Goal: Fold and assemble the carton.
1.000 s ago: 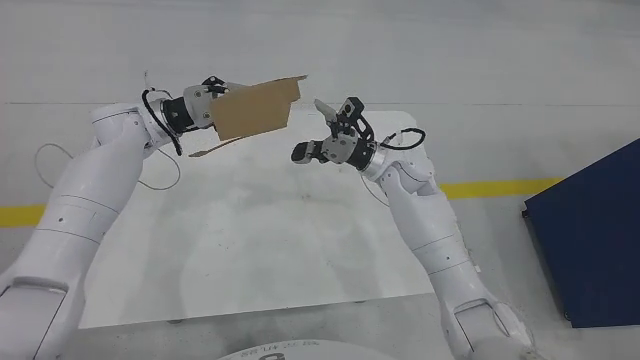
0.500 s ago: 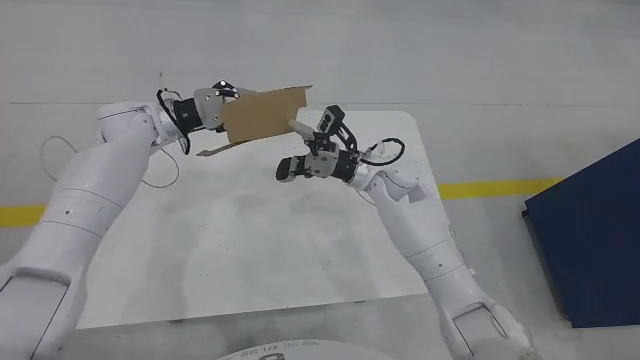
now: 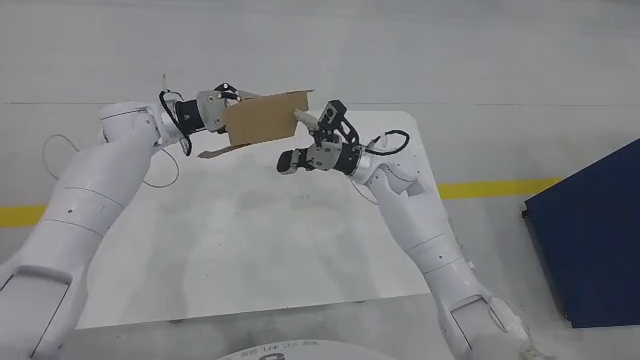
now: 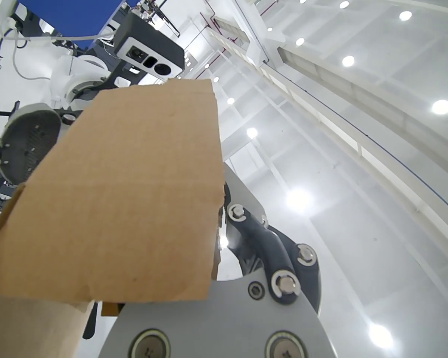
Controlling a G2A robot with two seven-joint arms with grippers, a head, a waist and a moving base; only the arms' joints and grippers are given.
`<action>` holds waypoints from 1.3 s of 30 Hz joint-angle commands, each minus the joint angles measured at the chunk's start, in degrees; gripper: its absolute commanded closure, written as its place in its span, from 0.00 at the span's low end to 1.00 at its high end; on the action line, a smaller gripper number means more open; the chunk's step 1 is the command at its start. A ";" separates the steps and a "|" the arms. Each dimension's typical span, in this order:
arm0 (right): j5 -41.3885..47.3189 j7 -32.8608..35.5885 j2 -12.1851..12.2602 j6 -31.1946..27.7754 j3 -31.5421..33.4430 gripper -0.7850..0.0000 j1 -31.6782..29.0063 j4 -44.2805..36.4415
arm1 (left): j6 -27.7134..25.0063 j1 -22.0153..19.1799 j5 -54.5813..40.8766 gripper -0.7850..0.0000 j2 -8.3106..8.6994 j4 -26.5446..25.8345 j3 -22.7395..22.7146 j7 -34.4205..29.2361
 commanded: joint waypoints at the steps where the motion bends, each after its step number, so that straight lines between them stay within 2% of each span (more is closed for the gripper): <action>1: 0.82 -0.59 -0.01 0.42 0.24 0.00 0.15 0.40 | -0.10 -0.14 0.16 1.00 0.00 0.00 0.09 -0.47; 9: -2.93 -3.75 -0.33 3.80 -3.23 0.00 2.29 1.16 | -0.62 -0.19 -0.34 1.00 -0.04 -0.54 0.07 -1.58; 18: -3.72 -4.03 -0.60 4.02 -5.12 0.00 3.66 2.20 | -0.54 0.01 -0.09 1.00 -0.13 -0.99 0.62 -1.75; 28: -0.13 -1.16 0.24 2.25 -0.35 0.00 1.65 2.04 | -0.29 0.18 -2.25 1.00 0.19 -0.71 -0.38 -3.61; 33: 1.62 -0.63 0.58 2.56 1.64 0.00 0.87 1.97 | 1.01 1.22 -8.76 1.00 0.51 -2.77 0.86 -2.32; 39: 1.78 -0.97 0.47 3.52 0.73 0.00 1.73 2.47 | 2.66 1.34 -14.29 1.00 1.54 -4.30 3.00 -0.67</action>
